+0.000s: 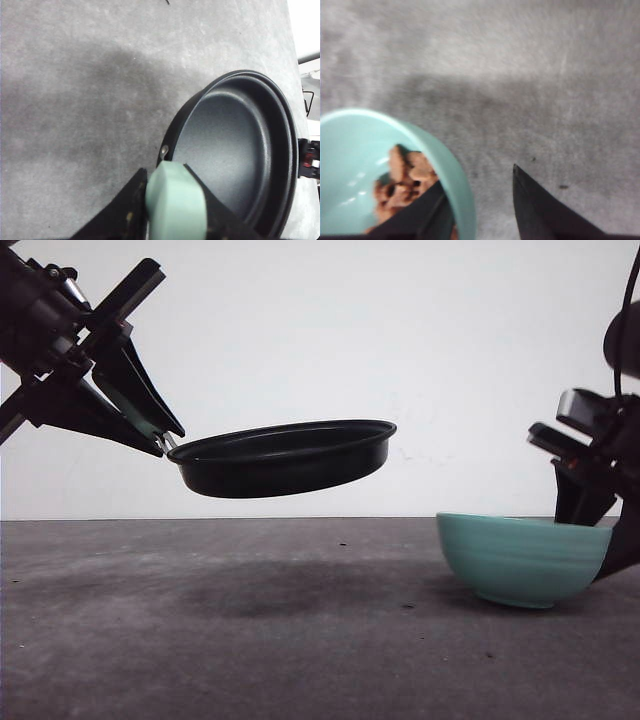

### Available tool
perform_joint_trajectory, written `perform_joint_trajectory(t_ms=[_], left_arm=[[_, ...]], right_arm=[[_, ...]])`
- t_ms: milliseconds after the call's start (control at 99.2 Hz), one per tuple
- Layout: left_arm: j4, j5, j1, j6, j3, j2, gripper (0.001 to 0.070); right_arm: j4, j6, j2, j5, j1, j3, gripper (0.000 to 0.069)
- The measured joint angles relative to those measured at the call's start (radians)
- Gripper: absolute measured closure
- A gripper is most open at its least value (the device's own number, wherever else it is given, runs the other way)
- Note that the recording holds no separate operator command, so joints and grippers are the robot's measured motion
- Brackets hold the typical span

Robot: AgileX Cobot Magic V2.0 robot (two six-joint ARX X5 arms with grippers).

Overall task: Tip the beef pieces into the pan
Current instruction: 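Grasp the rim of the green bowl with the right gripper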

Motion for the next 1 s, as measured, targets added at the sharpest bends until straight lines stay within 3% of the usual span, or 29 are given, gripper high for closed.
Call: perform_joint_trajectory(t_ms=[151, 373, 726, 847, 998], left_arm=[[-0.002, -0.006, 0.000, 0.000, 0.000, 0.000, 0.0651], [-0.011, -0.030, -0.002, 0.000, 0.000, 0.000, 0.0651], [-0.097, -0.071, -0.013, -0.011, 0.001, 0.000, 0.0651], [-0.133, -0.071, -0.018, -0.023, 0.001, 0.000, 0.0651], [-0.167, -0.069, -0.034, -0.040, 0.002, 0.000, 0.0651]], right_arm=[[0.015, -0.003, 0.013, -0.023, 0.004, 0.000, 0.0650], [0.142, -0.009, 0.009, -0.138, -0.001, 0.000, 0.0672], [0.220, 0.032, -0.227, 0.023, 0.084, 0.000, 0.0672], [0.266, 0.065, -0.321, 0.048, 0.164, 0.000, 0.0672], [0.303, 0.093, -0.392, 0.148, 0.328, 0.001, 0.0672]])
